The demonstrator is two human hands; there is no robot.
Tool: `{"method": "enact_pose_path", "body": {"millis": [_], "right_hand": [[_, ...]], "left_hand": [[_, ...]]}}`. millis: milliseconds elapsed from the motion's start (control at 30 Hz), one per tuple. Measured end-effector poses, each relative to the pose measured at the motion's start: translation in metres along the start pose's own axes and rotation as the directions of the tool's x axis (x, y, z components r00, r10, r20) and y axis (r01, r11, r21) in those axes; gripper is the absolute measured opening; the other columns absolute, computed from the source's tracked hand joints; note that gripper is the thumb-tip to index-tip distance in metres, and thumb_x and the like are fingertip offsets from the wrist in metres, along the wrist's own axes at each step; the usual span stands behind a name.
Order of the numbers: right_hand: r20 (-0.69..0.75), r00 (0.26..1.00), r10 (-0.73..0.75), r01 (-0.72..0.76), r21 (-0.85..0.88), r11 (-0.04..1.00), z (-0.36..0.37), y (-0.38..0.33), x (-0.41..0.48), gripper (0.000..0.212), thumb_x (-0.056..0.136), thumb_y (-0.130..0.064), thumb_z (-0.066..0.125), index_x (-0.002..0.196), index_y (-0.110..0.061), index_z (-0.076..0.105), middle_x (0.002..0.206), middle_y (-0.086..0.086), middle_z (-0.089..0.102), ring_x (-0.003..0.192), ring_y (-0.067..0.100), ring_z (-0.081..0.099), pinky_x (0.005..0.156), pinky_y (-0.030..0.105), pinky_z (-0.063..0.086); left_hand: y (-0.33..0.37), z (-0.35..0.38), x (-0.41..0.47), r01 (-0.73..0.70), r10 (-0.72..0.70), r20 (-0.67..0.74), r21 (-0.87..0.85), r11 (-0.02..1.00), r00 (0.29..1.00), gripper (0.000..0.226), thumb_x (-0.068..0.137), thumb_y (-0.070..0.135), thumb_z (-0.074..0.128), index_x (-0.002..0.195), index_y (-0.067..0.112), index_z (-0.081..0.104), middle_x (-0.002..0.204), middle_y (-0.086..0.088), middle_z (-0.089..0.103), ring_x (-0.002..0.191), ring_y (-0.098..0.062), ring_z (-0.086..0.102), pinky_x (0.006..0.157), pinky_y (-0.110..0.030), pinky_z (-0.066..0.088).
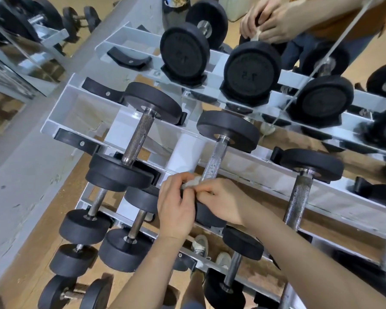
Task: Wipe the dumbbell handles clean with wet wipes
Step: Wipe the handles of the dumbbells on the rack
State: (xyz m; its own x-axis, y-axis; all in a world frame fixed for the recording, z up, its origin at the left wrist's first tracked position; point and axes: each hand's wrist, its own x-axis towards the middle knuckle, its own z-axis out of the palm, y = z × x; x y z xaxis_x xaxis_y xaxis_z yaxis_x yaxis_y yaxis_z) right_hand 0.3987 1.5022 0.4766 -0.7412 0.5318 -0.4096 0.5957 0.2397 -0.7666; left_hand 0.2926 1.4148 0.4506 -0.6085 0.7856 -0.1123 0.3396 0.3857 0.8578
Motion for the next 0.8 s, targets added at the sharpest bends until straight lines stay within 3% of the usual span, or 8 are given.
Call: {"method": "enact_pose_path", "body": {"millis": [133,267,367,433,533,633,733,800], "right_hand": [[0.058,0.981,0.187,-0.184,-0.047,0.982,-0.013,0.025,-0.033,0.035,0.096,-0.023,0.04,0.115,-0.021,0.07,0.12,-0.009,0.065,0.113,0.013,0.056,0.097,0.033,0.043],[-0.087,0.983,0.162,-0.169,-0.085,0.982,-0.002,0.018,-0.017,0.029,0.092,-0.022,0.045,0.083,-0.011,0.069,0.085,0.009,0.068,0.084,0.028,0.061,0.077,0.043,0.047],[-0.192,0.972,0.135,-0.093,0.216,0.972,0.007,0.01,-0.009,0.025,0.092,-0.018,0.054,0.088,-0.028,0.076,0.088,-0.009,0.073,0.084,0.006,0.066,0.08,0.032,0.054],[-0.207,0.969,0.133,-0.054,0.348,0.936,0.01,0.01,-0.01,0.021,0.09,-0.014,0.062,0.094,-0.03,0.076,0.092,-0.013,0.074,0.09,0.001,0.067,0.084,0.024,0.053],[-0.254,0.934,0.251,-0.108,0.468,0.877,0.011,0.021,-0.011,0.021,0.081,-0.005,0.071,0.09,-0.024,0.071,0.077,-0.009,0.07,0.076,0.005,0.064,0.078,0.023,0.051],[-0.251,0.89,0.38,-0.137,0.648,0.749,0.002,0.034,-0.014,0.02,0.079,0.003,0.072,0.089,-0.014,0.068,0.068,0.002,0.055,0.065,0.01,0.053,0.07,0.021,0.047],[-0.324,0.812,0.485,-0.175,0.658,0.732,-0.001,0.044,-0.012,0.012,0.087,-0.01,0.068,0.09,-0.022,0.07,0.081,-0.007,0.066,0.077,0.008,0.06,0.073,0.02,0.047],[-0.246,0.834,0.493,-0.207,0.689,0.694,0.002,0.038,-0.006,0.019,0.084,-0.029,0.072,0.101,-0.028,0.065,0.095,-0.008,0.067,0.09,0.009,0.063,0.082,0.029,0.052]], "left_hand": [[-0.004,-0.006,0.002,-0.004,-0.006,0.14,0.074,0.997,0.99,0.03,0.079,0.042,0.039,0.086,0.04,0.067,0.1,0.018,0.061,0.105,-0.002,0.048,0.094,-0.014,0.033],[0.002,-0.007,0.008,0.049,-0.073,0.194,0.128,0.991,0.978,0.015,0.086,0.026,0.058,0.092,0.036,0.069,0.098,0.018,0.064,0.105,-0.007,0.05,0.092,-0.024,0.039],[0.015,-0.013,0.021,0.072,-0.143,0.322,0.224,0.972,0.936,0.015,0.081,0.045,0.062,0.095,0.038,0.065,0.088,0.016,0.066,0.094,-0.01,0.059,0.082,-0.03,0.048],[0.023,-0.016,0.031,0.105,-0.194,0.374,0.244,0.964,0.907,0.013,0.083,0.042,0.067,0.095,0.038,0.063,0.079,0.013,0.065,0.081,-0.009,0.062,0.072,-0.026,0.048],[0.028,-0.02,0.041,0.091,-0.177,0.332,0.258,0.962,0.927,0.008,0.08,0.027,0.078,0.078,0.028,0.07,0.069,0.015,0.065,0.07,-0.006,0.06,0.063,-0.017,0.045],[0.021,-0.028,0.047,0.263,-0.284,0.183,0.131,0.956,0.941,0.009,0.08,0.018,0.076,0.073,0.021,0.071,0.073,0.008,0.07,0.073,-0.009,0.063,0.069,-0.022,0.048],[0.018,-0.03,0.047,0.301,-0.311,0.128,0.097,0.949,0.942,0.008,0.082,0.015,0.072,0.077,0.02,0.069,0.075,0.008,0.069,0.075,-0.011,0.064,0.071,-0.023,0.047],[0.019,-0.026,0.044,0.227,-0.249,0.195,0.128,0.965,0.949,0.011,0.079,0.012,0.072,0.076,0.022,0.068,0.075,0.008,0.07,0.078,-0.013,0.065,0.076,-0.026,0.049]]}}
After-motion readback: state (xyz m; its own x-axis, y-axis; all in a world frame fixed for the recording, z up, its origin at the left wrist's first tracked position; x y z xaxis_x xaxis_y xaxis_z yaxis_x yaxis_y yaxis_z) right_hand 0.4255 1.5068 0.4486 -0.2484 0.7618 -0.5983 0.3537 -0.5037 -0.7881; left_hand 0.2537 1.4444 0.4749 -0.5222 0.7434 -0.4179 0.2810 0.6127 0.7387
